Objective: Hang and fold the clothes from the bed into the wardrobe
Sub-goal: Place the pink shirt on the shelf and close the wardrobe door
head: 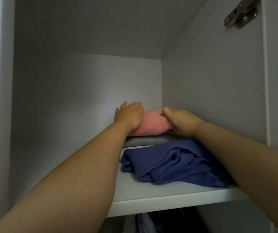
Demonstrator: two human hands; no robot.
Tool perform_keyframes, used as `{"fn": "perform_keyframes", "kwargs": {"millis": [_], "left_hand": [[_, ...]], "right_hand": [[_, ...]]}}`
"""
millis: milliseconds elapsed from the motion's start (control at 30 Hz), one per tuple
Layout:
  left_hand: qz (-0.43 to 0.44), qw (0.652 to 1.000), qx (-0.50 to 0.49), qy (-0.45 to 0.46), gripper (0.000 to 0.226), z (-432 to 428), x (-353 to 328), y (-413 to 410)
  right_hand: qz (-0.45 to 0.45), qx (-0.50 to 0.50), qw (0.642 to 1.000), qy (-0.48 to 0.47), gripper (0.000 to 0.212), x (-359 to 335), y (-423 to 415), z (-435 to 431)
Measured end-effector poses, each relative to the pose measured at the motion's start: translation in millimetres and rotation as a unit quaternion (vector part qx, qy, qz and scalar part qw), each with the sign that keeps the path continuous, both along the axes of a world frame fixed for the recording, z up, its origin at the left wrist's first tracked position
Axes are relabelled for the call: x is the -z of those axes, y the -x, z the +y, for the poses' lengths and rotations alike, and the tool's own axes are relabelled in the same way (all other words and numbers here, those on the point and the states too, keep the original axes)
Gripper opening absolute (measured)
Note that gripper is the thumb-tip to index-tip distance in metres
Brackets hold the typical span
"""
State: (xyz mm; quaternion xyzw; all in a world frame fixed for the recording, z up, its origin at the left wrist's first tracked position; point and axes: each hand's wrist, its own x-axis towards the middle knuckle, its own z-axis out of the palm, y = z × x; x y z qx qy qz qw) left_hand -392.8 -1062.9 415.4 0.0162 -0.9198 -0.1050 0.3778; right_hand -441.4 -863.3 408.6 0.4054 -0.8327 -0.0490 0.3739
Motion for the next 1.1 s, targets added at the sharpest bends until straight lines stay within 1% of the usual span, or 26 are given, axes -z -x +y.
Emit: {"fn": "perform_keyframes", "kwargs": {"millis": [33,67,100,133,167,233,267,300,333,367,400,433,467,500,567,700,800,900,1000,1100], "left_hand": [[-0.076,0.997,-0.003,0.019,0.050,0,4,3],[-0.128,0.991,-0.004,0.037,0.053,0,7,5],[-0.151,0.988,-0.004,0.044,0.054,-1,9,7],[-0.157,0.987,-0.004,0.041,0.055,-2,9,8],[-0.153,0.988,-0.008,0.034,0.055,-1,8,7],[-0.151,0.988,-0.012,0.024,0.054,1,5,5],[-0.153,0.988,-0.008,0.019,0.053,0,6,4],[-0.153,0.988,-0.003,0.018,0.052,-1,8,4],[-0.153,0.988,0.000,0.021,0.052,-3,10,5],[-0.158,0.987,0.004,0.024,0.052,-4,12,6],[-0.166,0.986,0.010,0.019,0.052,-6,14,8],[-0.177,0.984,0.018,0.004,0.052,-8,15,10],[-0.186,0.982,0.025,-0.010,0.053,-11,16,12],[-0.191,0.981,0.030,-0.018,0.054,-12,16,13],[-0.189,0.981,0.030,-0.015,0.055,-14,17,12],[-0.149,0.989,-0.004,0.010,0.056,-9,22,4],[-0.107,0.994,-0.029,0.008,0.053,-3,18,-12],[-0.078,0.997,-0.010,0.001,0.055,5,15,-40],[-0.078,0.996,0.012,0.029,0.058,14,18,-78],[-0.072,0.995,0.050,0.055,0.056,28,27,-121]], "right_hand": [[-0.060,0.034,0.998,0.008,0.048,-2,0,-4],[-0.141,0.080,0.987,0.017,0.049,-7,0,-8],[-0.235,0.115,0.964,0.036,0.047,-16,-1,-12],[-0.294,0.124,0.946,0.067,0.043,-28,1,-17],[-0.303,0.110,0.940,0.112,0.040,-42,3,-20],[-0.236,0.051,0.941,0.235,0.037,-60,8,-27],[-0.216,0.026,0.939,0.265,0.038,-59,8,-32],[-0.227,0.019,0.942,0.247,0.040,-53,9,-36],[-0.262,0.021,0.945,0.196,0.043,-40,13,-39],[-0.311,0.035,0.938,0.152,0.047,-27,21,-41],[-0.366,0.047,0.918,0.144,0.049,-17,27,-39],[-0.399,0.052,0.904,0.148,0.052,-12,33,-37],[-0.408,0.051,0.897,0.163,0.054,-10,38,-34],[-0.406,0.048,0.896,0.174,0.055,-11,42,-32],[-0.378,0.054,0.908,0.169,0.056,-10,49,-32],[-0.308,0.075,0.939,0.130,0.053,-8,40,-39],[-0.236,0.087,0.956,0.148,0.052,-16,17,-37],[-0.215,0.089,0.955,0.186,0.050,-17,-17,-27],[-0.203,0.098,0.948,0.226,0.046,-8,-64,-10],[-0.167,0.101,0.942,0.271,0.042,10,-123,10]]}}
